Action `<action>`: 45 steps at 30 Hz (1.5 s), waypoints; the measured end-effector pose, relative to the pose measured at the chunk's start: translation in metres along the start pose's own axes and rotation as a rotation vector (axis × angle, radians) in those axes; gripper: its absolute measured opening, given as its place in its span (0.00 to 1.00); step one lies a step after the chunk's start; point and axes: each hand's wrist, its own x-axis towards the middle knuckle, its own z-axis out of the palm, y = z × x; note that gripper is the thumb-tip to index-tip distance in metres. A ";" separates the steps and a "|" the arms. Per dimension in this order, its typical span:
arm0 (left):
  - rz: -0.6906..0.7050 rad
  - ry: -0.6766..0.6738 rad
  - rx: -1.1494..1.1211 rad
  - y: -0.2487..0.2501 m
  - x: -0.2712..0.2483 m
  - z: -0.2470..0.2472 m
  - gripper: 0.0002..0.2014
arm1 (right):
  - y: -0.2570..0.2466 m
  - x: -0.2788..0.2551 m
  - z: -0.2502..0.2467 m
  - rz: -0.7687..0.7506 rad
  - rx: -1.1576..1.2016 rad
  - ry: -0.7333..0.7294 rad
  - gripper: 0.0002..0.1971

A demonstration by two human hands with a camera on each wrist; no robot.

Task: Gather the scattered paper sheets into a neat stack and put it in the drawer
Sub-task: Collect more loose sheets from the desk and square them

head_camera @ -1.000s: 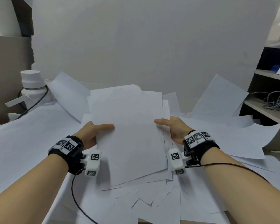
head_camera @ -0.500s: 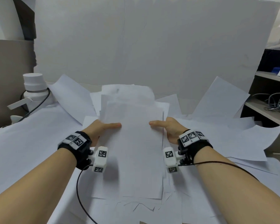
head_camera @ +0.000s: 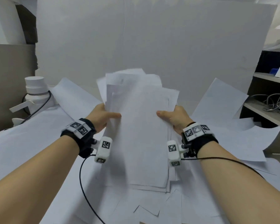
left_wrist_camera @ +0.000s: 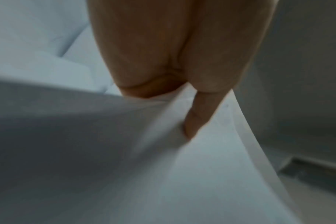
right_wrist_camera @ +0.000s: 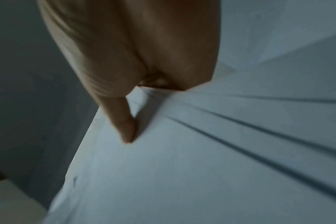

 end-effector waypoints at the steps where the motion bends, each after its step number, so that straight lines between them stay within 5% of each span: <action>1: 0.048 0.043 0.059 0.004 0.003 0.004 0.21 | -0.001 0.001 0.004 -0.034 -0.043 0.067 0.12; 4: 0.180 0.077 0.007 0.026 0.007 0.011 0.21 | -0.024 0.000 0.007 -0.182 -0.072 0.183 0.12; 10: 0.110 -0.230 -0.186 0.059 0.006 -0.008 0.28 | -0.065 -0.002 -0.021 -0.209 0.156 -0.120 0.12; 14: 0.183 0.061 0.009 0.059 0.012 0.012 0.08 | -0.054 0.012 -0.007 -0.268 -0.121 0.184 0.10; 19: 0.424 0.237 0.060 0.070 0.015 0.033 0.07 | -0.064 0.014 0.017 -0.452 -0.216 0.430 0.02; 23: 0.481 0.266 0.008 0.070 0.014 0.034 0.14 | -0.065 0.009 0.023 -0.489 -0.181 0.348 0.14; 26: 0.410 0.261 0.022 0.053 0.014 0.026 0.19 | -0.041 0.014 0.013 -0.345 -0.099 0.223 0.07; 30: 0.365 0.180 -0.005 0.034 0.017 0.009 0.35 | -0.020 0.017 0.005 -0.263 -0.045 0.182 0.26; 36: 0.393 0.015 0.191 0.049 0.025 0.015 0.32 | -0.036 0.029 0.020 -0.310 -0.106 0.151 0.26; 45: 0.383 -0.009 0.058 0.040 0.026 0.010 0.33 | -0.031 0.036 0.018 -0.325 -0.054 0.138 0.29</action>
